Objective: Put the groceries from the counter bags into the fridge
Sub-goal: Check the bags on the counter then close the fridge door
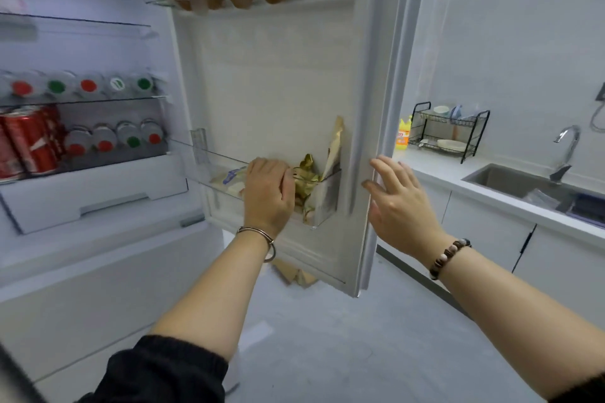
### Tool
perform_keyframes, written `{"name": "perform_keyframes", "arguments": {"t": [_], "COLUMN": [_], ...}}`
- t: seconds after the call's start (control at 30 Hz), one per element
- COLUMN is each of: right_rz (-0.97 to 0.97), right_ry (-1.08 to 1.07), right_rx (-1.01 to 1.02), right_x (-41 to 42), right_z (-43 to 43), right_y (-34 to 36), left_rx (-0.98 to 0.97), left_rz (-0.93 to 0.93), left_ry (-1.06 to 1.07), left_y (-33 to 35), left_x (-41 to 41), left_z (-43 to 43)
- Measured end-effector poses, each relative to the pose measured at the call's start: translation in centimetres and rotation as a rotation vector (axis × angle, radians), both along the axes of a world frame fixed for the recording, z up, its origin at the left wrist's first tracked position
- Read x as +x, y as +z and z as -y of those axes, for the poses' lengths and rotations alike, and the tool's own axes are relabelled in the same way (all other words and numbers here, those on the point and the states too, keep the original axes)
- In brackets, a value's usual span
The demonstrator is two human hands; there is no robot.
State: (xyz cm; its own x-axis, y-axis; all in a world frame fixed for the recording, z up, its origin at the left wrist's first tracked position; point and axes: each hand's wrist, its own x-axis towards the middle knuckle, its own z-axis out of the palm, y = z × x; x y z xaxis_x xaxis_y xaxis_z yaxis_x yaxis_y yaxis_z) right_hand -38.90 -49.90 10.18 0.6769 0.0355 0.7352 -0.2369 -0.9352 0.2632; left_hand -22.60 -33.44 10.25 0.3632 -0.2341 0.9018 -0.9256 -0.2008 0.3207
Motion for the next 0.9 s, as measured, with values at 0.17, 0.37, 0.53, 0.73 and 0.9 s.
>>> {"name": "perform_keyframes", "arguments": {"t": [0.17, 0.37, 0.53, 0.73, 0.9], "right_rz": [0.050, 0.046, 0.023, -0.035, 0.017], "right_ry": [0.197, 0.359, 0.471, 0.631, 0.716], "right_rx": [-0.110, -0.175, -0.211, -0.296, -0.312], "right_x": [-0.2, 0.2, 0.9, 1.9, 3.7], "right_z": [-2.7, -7.6, -11.6, -16.5, -19.4], "right_y": [-0.6, -0.7, -0.4, 0.9, 1.7], "left_rx": [-0.082, -0.208, -0.193, -0.165, -0.257], "left_rz": [-0.181, -0.462, -0.467, -0.471, -0.592], "left_ry": [-0.006, -0.083, -0.109, -0.011, 0.142], "left_y": [-0.1, 0.0, -0.1, 0.2, 0.0], "left_x": [-0.6, -2.1, -3.0, -3.4, -3.1], "left_z": [-3.8, -8.3, -12.3, -17.8, -21.5]}}
